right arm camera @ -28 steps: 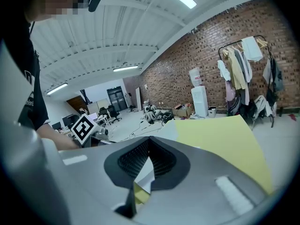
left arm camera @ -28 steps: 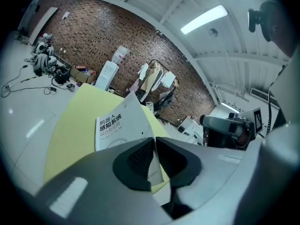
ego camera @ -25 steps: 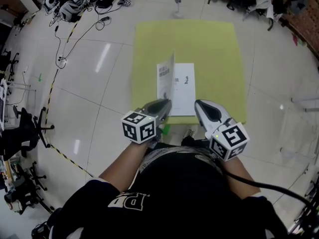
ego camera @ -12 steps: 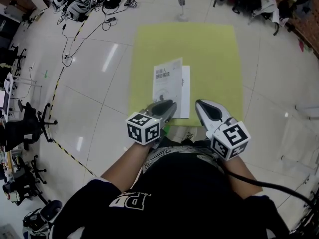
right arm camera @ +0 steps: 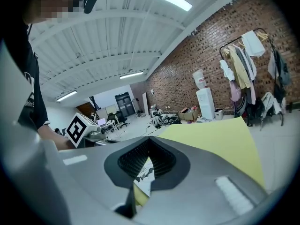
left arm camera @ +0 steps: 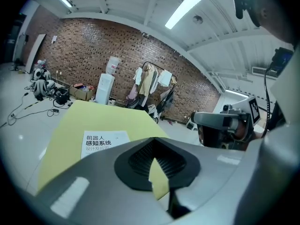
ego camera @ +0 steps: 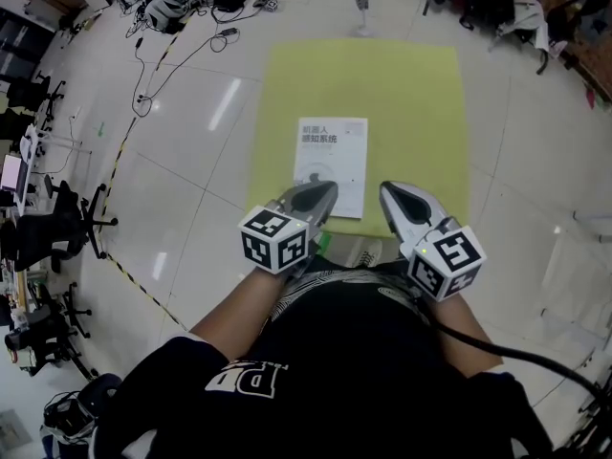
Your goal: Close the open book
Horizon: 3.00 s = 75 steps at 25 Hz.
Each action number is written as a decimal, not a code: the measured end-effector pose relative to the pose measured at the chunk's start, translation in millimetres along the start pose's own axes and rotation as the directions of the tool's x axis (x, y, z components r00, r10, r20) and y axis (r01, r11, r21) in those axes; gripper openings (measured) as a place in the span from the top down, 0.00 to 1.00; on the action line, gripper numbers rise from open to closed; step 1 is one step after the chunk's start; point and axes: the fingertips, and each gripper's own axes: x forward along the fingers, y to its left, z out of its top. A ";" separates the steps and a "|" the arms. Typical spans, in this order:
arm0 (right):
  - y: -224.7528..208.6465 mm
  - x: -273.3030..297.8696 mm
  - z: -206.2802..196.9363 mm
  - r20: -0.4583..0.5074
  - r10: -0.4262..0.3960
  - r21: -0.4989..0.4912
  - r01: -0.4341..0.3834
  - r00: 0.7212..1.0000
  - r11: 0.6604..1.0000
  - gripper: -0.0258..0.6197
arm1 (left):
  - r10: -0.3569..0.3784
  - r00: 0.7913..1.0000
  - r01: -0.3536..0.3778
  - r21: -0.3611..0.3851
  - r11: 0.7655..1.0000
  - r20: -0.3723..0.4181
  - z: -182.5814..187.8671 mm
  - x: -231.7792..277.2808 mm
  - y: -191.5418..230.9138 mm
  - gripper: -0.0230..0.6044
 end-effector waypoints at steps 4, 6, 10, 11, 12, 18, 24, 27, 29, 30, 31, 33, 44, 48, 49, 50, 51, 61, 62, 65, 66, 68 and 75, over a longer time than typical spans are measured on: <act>2.6 -1.2 2.4 0.015 -0.007 0.005 0.007 1.000 1.000 0.95 | -0.013 1.000 0.013 0.022 1.000 0.012 8.7 -5.6 -4.7 0.95; 2.5 -2.2 3.9 0.024 -0.016 0.008 0.016 1.000 1.000 0.95 | -0.023 1.000 0.022 0.037 0.999 0.020 13.9 -6.9 -7.8 0.95; 11.3 -1.1 -0.2 0.026 -0.034 0.020 0.034 0.999 0.999 0.95 | -0.047 0.999 0.047 0.070 0.996 0.008 15.6 -15.6 -13.1 0.95; 14.7 -0.7 -2.7 0.024 -0.037 0.021 0.037 0.999 0.999 0.95 | -0.054 0.999 0.054 0.080 0.995 0.001 13.6 -18.3 -14.1 0.95; 18.0 0.1 -5.1 0.024 -0.040 0.022 0.040 0.999 0.999 0.95 | -0.059 0.998 0.059 0.092 0.994 -0.005 11.9 -21.1 -14.2 0.95; 41.8 2.3 -13.0 0.027 -0.061 0.020 0.061 0.998 0.998 0.95 | -0.086 0.996 0.086 0.119 0.989 -0.003 8.8 -46.7 -15.6 0.95; 71.1 3.2 -21.9 0.023 -0.076 0.005 0.076 0.997 0.997 0.95 | -0.118 0.993 0.116 0.082 0.990 0.019 1.3 -79.1 -14.8 0.95; 86.8 1.6 -22.9 0.021 -0.085 -0.008 0.086 0.996 0.996 0.95 | -0.137 0.990 0.135 0.075 0.988 0.032 -0.1 -97.2 -17.8 0.95; 95.4 0.7 -24.4 0.022 -0.090 -0.020 0.091 0.996 0.996 0.95 | -0.151 0.988 0.148 0.067 0.987 0.035 -2.1 -108.1 -20.9 0.95; 99.7 0.5 -25.3 0.022 -0.093 -0.025 0.094 0.995 0.995 0.95 | -0.155 0.987 0.153 0.065 0.986 0.038 -3.1 -113.7 -21.9 0.95; 104.4 0.4 -26.0 0.022 -0.096 -0.030 0.097 0.995 0.995 0.95 | -0.160 0.986 0.157 0.065 0.985 0.043 -3.6 -119.7 -22.9 0.95; 114.4 -0.5 -26.5 0.024 -0.101 -0.041 0.102 0.995 0.994 0.95 | -0.171 0.983 0.167 0.068 0.984 0.058 -3.5 -132.0 -25.3 0.95; 176.2 -6.9 -33.2 0.027 -0.107 -0.104 0.110 0.994 0.989 0.95 | -0.178 0.976 0.165 0.110 0.980 0.125 -7.8 -198.5 -30.2 0.95; 198.5 -11.5 -46.2 0.021 -0.106 -0.114 0.108 0.994 0.988 0.95 | -0.163 0.977 0.144 0.138 0.980 0.138 -18.0 -216.7 -30.5 0.95; 204.1 -12.6 -48.5 0.019 -0.107 -0.115 0.108 0.994 0.988 0.95 | -0.163 0.976 0.142 0.147 0.979 0.143 -20.8 -220.5 -31.6 0.95; 209.0 -14.0 -51.4 0.016 -0.108 -0.116 0.109 0.994 0.987 0.95 | -0.164 0.975 0.141 0.154 0.978 0.148 -23.6 -224.1 -33.3 0.95; 212.3 -15.8 -55.7 0.014 -0.110 -0.120 0.111 0.994 0.987 0.95 | -0.166 0.974 0.142 0.159 0.977 0.153 -26.1 -227.4 -35.6 0.95; 242.0 -41.6 -64.2 -0.006 -0.108 -0.139 0.106 0.994 0.985 0.95 | -0.184 0.965 0.149 0.188 0.971 0.185 -33.4 -255.5 -66.2 0.95; 242.6 -42.7 -61.5 -0.004 -0.104 -0.140 0.102 0.995 0.985 0.95 | -0.178 0.965 0.141 0.189 0.972 0.193 -31.9 -257.4 -67.8 0.95; 243.2 -44.8 -51.6 0.002 -0.078 -0.153 0.077 0.997 0.985 0.95 | -0.157 0.962 0.113 0.196 0.974 0.224 -25.4 -260.7 -73.2 0.95; 242.1 -46.4 -49.5 0.007 -0.063 -0.158 0.064 0.998 0.985 0.95 | -0.148 0.961 0.102 0.198 0.975 0.234 -23.5 -260.7 -75.2 0.95; 238.8 -49.9 -42.7 0.013 -0.032 -0.167 0.033 0.999 0.985 0.95 | -0.122 0.960 0.074 0.194 0.978 0.253 -19.1 -257.9 -79.1 0.95; 207.5 -91.6 -11.9 0.053 0.018 -0.162 -0.009 0.998 0.987 0.95 | -0.083 0.943 0.024 0.183 0.983 0.323 -3.2 -236.0 -122.8 0.95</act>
